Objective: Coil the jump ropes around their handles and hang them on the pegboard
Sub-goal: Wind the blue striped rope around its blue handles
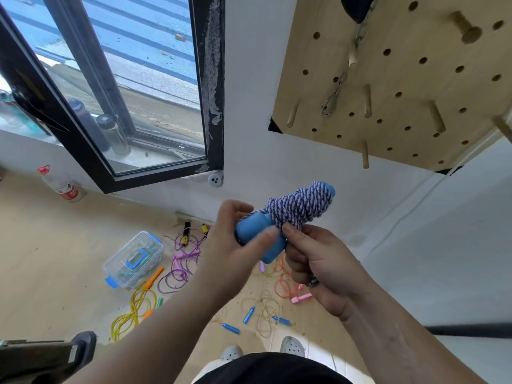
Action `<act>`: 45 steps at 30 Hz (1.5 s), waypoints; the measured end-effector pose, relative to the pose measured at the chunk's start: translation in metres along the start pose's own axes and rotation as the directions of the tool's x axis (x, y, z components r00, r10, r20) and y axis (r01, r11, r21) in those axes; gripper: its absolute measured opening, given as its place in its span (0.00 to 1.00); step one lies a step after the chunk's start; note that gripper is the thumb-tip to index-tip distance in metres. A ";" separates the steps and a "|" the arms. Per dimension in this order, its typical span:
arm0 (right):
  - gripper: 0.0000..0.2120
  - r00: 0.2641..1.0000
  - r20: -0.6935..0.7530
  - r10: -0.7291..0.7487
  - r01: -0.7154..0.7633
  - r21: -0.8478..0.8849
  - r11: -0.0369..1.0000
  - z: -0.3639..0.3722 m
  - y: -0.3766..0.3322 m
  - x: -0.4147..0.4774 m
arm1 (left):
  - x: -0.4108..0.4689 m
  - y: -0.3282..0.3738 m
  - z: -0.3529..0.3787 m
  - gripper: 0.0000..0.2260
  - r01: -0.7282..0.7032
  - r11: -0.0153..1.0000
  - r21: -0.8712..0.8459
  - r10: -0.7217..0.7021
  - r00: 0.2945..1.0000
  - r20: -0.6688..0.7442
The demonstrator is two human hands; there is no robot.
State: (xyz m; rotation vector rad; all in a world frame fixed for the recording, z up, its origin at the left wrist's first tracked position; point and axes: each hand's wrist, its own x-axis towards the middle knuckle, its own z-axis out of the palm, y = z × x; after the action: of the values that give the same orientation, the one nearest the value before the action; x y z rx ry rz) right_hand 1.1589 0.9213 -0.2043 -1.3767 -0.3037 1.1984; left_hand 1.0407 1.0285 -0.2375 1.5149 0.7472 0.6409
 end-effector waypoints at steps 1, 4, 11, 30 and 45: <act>0.14 1.000 -0.012 -0.001 0.001 0.001 1.000 0.001 0.000 0.000 | -0.003 -0.004 0.000 0.25 -0.158 0.979 0.131 0.157 0.987 0.022; 0.15 0.999 -0.033 -0.001 0.001 -0.025 1.000 0.000 -0.003 0.000 | -0.001 -0.012 0.000 0.30 -0.433 0.814 0.386 0.434 0.896 0.089; 0.18 0.996 0.085 -0.020 0.027 -0.082 0.996 -0.008 -0.008 -0.007 | 0.011 0.000 -0.004 0.25 -0.429 0.719 0.547 0.480 0.876 0.056; 0.05 0.580 -0.065 -0.812 0.467 -0.791 0.396 -0.015 0.017 -0.005 | 0.011 0.020 0.026 0.25 0.517 0.797 -0.313 -0.491 0.856 0.163; 0.04 0.644 -0.143 -0.751 0.483 -0.686 0.544 -0.026 0.003 -0.002 | 0.004 0.038 0.010 0.10 0.403 0.898 -0.175 -0.310 0.863 0.399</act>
State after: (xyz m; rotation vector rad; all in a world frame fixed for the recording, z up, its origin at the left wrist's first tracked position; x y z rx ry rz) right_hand 1.1765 0.9037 -0.2124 -1.7982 -0.8490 0.1271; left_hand 1.0546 1.0243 -0.2004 1.1683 0.6125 0.1543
